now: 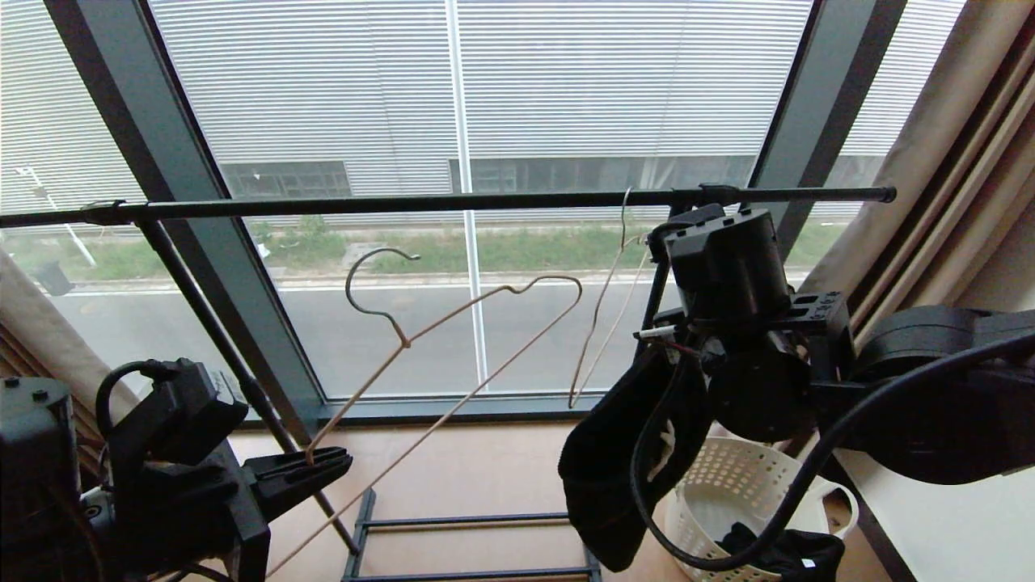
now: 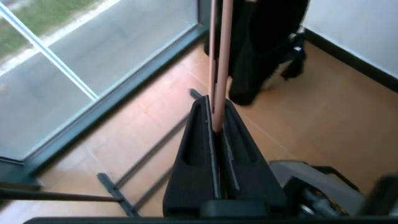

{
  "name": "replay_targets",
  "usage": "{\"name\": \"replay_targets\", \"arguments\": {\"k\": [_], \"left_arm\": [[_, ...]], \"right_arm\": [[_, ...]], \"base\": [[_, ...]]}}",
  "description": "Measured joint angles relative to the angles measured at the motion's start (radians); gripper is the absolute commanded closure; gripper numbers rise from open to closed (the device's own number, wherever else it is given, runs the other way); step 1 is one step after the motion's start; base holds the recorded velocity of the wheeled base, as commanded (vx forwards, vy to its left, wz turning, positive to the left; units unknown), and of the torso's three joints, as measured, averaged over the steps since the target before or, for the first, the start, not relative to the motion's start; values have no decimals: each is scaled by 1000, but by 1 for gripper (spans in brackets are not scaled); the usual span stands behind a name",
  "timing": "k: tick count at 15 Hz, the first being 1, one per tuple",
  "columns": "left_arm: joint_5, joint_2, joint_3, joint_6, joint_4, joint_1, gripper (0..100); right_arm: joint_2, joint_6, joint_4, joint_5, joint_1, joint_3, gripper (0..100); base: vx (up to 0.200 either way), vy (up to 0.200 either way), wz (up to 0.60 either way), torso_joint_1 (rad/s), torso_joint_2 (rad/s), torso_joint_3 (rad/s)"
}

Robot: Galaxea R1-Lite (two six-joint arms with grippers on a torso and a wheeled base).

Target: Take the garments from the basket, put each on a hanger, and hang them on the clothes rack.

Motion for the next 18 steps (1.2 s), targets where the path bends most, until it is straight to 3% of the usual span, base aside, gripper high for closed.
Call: {"name": "replay_targets", "arguments": {"k": [2, 8, 18], "left_arm": [[-44, -23, -2, 7, 37, 0, 100], [-65, -36, 4, 25, 74, -99, 100], [-64, 72, -48, 25, 73, -143, 100]], "right_arm": [[5, 0, 0, -2, -14, -11, 100], [31, 0, -26, -37, -57, -37, 100], [21, 0, -27, -36, -5, -38, 100]], "base": [[0, 0, 0, 0, 0, 0], [0, 0, 0, 0, 0, 0], [0, 0, 0, 0, 0, 0]]}}
